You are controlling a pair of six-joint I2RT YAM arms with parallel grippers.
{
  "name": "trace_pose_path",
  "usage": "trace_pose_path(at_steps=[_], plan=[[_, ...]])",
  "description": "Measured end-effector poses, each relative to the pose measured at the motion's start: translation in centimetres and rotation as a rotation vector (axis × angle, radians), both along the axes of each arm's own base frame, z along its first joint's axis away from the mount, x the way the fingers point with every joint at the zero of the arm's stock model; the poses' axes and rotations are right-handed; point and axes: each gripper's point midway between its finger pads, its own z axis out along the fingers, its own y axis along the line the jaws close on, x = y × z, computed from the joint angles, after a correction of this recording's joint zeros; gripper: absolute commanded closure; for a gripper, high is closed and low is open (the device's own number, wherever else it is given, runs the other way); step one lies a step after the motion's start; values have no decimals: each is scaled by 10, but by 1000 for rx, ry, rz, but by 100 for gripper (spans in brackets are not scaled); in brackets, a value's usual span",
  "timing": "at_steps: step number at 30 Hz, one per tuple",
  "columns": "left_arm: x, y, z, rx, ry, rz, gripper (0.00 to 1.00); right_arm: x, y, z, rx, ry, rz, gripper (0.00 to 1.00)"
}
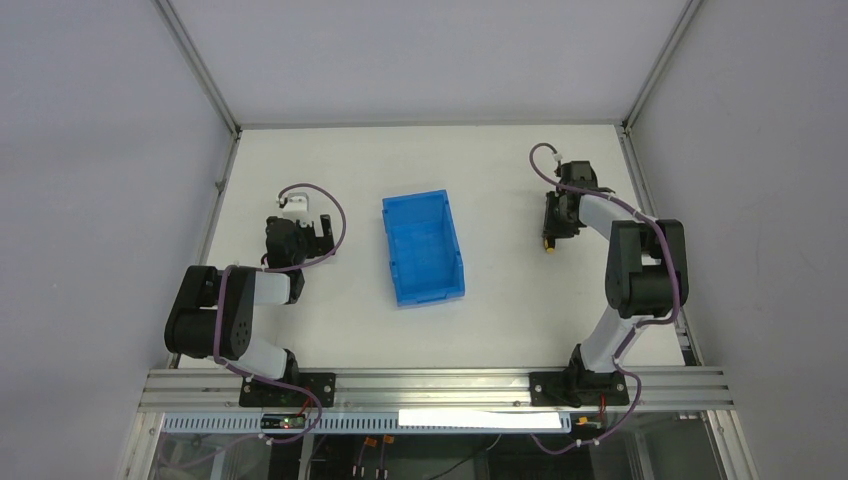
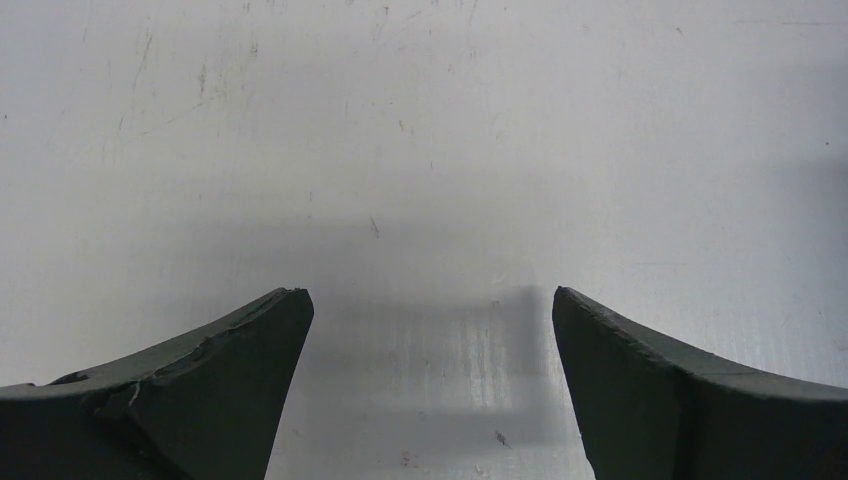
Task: Put the screwdriver in the bin
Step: Pick up the screwdriver from the center of the board, then place the screwdriver in the bin.
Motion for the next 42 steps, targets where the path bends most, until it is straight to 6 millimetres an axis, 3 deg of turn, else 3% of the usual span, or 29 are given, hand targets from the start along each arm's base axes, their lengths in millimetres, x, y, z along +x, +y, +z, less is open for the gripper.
trace_pose_path(at_steps=[10, 24, 42], plan=[[0, 0, 0, 0, 0, 0, 0, -9, 1, 10, 6, 39, 2, 76], [0, 0, 0, 0, 0, 0, 0, 6, 5, 141, 31, -242, 8, 76], [0, 0, 0, 0, 0, 0, 0, -3, 12, 250, 38, -392, 37, 78]])
